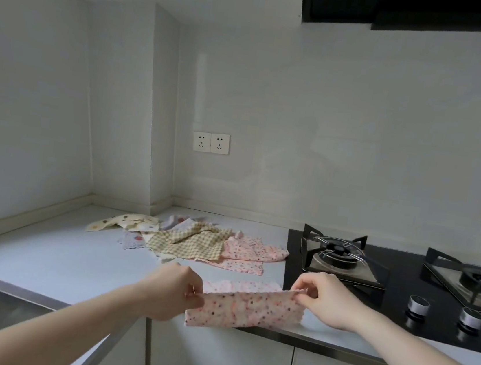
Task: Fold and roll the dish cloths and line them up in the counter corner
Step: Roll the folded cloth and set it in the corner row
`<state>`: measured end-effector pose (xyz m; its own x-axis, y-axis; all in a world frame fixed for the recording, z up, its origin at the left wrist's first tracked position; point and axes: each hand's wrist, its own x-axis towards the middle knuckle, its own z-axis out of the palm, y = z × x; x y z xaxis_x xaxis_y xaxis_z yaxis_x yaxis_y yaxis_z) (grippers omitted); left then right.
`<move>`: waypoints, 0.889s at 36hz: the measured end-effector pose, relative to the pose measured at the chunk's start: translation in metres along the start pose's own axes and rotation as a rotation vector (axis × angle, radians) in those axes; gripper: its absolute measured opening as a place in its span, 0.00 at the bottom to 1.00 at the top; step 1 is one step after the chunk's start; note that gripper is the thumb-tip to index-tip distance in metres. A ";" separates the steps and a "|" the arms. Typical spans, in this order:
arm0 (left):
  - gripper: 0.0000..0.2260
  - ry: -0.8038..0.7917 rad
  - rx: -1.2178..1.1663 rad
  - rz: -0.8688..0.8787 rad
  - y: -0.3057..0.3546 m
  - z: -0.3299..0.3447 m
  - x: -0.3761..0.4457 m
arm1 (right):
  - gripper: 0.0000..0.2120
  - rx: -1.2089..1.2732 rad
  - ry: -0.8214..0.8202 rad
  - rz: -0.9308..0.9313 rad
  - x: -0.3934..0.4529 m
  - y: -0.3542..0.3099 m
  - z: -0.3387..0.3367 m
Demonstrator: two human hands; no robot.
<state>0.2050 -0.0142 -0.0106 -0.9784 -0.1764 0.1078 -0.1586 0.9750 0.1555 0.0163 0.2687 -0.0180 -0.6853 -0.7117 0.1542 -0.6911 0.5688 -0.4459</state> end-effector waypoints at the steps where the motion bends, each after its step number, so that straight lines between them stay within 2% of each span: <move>1: 0.09 0.001 -0.006 -0.010 -0.002 0.001 0.002 | 0.04 0.019 0.017 0.009 0.003 0.001 0.001; 10: 0.08 0.048 -0.080 -0.113 -0.021 0.014 0.028 | 0.02 0.119 0.149 0.089 0.039 0.001 0.012; 15: 0.07 0.068 -0.111 -0.205 -0.028 0.025 0.046 | 0.05 0.115 0.202 0.120 0.062 -0.002 0.023; 21: 0.08 0.068 -0.114 -0.292 -0.032 0.038 0.064 | 0.04 0.098 0.249 0.222 0.086 0.002 0.043; 25: 0.12 0.062 -0.120 -0.314 -0.038 0.049 0.072 | 0.15 0.073 0.275 0.276 0.090 0.005 0.058; 29: 0.17 0.056 -0.093 -0.301 -0.044 0.061 0.076 | 0.27 -0.011 0.193 0.299 0.087 0.012 0.077; 32: 0.18 0.053 -0.071 -0.308 -0.047 0.070 0.075 | 0.27 -0.183 0.138 0.288 0.080 0.018 0.093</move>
<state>0.1301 -0.0636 -0.0786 -0.8773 -0.4704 0.0953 -0.4350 0.8631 0.2565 -0.0293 0.1839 -0.0953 -0.8736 -0.4566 0.1683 -0.4865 0.8110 -0.3249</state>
